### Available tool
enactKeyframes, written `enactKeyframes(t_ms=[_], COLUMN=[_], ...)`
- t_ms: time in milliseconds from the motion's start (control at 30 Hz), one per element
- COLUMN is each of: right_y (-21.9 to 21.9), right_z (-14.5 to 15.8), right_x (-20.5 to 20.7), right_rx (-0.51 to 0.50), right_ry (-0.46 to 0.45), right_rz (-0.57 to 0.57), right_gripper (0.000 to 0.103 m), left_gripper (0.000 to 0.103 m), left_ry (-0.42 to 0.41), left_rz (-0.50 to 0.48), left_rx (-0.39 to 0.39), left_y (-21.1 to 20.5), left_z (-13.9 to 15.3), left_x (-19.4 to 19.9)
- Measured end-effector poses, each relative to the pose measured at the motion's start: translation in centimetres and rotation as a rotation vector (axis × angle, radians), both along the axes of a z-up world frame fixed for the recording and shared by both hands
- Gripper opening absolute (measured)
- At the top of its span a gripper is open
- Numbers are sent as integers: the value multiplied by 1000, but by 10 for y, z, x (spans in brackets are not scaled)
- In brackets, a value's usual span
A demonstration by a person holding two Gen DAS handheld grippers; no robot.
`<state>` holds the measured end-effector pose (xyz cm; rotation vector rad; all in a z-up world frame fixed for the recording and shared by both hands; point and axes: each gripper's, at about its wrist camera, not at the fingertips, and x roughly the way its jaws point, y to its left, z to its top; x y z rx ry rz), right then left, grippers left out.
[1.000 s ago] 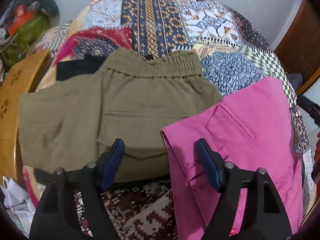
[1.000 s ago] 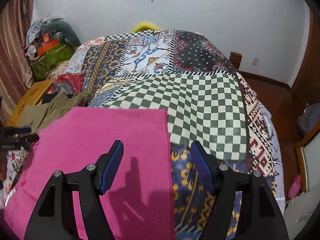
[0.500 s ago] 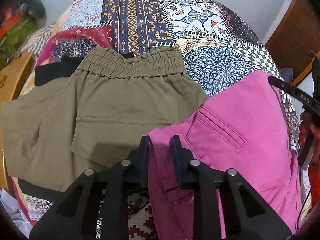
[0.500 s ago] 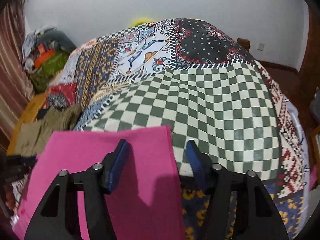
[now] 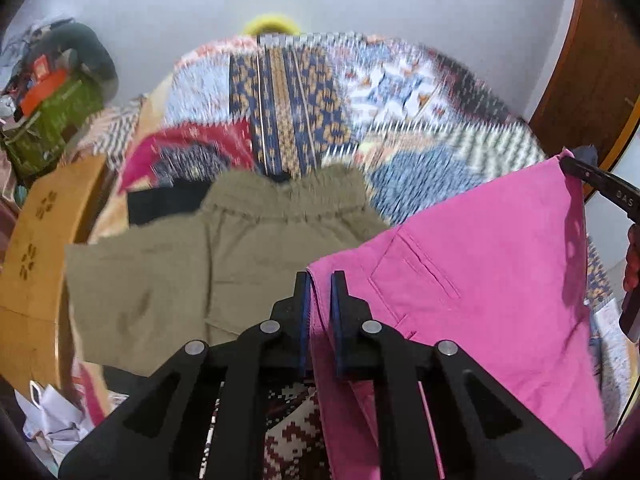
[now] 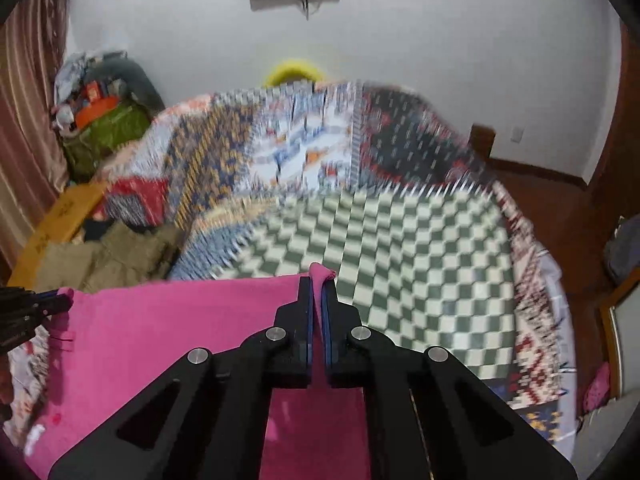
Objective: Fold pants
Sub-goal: 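Lift the hems with both grippers and fold them toward the waistband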
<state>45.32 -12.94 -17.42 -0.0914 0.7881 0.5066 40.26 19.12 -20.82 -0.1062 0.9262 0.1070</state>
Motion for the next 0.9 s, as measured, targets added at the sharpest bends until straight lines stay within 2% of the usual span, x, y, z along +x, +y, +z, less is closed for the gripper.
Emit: enactKeyframes(t_ms=[200, 300, 567, 900], right_y=[-16, -27, -54, -77], right_z=[67, 92, 99, 91], right_x=[-34, -58, -120, -192], right_rx=[40, 48, 67, 55], right_ry=[-121, -159, -150, -109], right_rz=[-5, -4, 9, 32], right_gripper=[3, 3, 3, 3], left_gripper=[9, 9, 8, 6], left_ry=[-101, -123, -142, -100], left_rz=[-27, -46, -81, -125], left_rx=[28, 45, 59, 95], left_y=[-19, -28, -47, -68], left_z=[59, 76, 91, 78], left_x=[-28, -44, -103, -167])
